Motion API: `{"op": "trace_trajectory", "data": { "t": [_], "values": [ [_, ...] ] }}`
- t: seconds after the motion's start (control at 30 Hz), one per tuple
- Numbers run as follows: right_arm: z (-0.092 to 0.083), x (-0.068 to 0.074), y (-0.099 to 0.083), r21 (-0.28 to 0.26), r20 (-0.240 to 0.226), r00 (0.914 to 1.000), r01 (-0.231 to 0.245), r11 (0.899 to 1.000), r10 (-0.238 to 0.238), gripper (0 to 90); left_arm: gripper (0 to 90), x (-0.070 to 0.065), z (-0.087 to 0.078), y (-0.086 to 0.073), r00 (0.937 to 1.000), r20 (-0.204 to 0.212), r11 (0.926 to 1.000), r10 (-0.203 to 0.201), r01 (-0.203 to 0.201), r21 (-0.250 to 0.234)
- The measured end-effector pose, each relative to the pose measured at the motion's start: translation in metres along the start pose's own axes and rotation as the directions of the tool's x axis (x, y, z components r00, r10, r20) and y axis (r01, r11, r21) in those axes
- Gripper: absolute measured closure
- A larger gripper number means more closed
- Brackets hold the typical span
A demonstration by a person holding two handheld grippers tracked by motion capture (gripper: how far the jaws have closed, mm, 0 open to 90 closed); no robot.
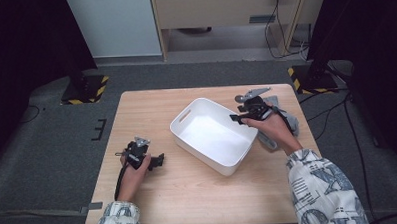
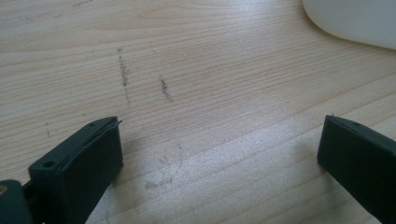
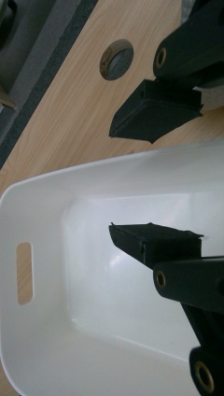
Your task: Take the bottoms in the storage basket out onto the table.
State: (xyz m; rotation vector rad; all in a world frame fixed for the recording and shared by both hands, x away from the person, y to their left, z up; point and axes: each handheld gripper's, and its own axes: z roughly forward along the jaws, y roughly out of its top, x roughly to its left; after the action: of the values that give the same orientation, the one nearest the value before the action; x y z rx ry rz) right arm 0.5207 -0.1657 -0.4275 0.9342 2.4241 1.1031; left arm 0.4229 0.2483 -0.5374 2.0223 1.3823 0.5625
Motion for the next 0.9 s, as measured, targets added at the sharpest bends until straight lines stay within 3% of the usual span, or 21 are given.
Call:
{"op": "trace_trajectory", "data": {
  "t": [0.57,0.77,0.9],
  "values": [
    [0.011,0.003,-0.004,0.037,-0.005,0.9993,0.037,0.999,-0.037,59.3,0.0,0.000,0.000,0.000,1.0000,0.000,1.0000,0.000,0.000,0.000],
    [0.013,0.003,-0.005,0.046,0.001,0.9991,0.042,0.998,-0.042,57.9,0.0,0.000,0.000,0.000,1.0000,0.001,1.0000,0.001,-0.001,0.002],
    [0.010,0.001,-0.003,0.013,0.016,0.9995,0.026,1.000,-0.027,54.1,0.0,0.000,0.000,0.000,1.0000,0.001,1.0000,0.001,-0.001,0.002]
  ]
}}
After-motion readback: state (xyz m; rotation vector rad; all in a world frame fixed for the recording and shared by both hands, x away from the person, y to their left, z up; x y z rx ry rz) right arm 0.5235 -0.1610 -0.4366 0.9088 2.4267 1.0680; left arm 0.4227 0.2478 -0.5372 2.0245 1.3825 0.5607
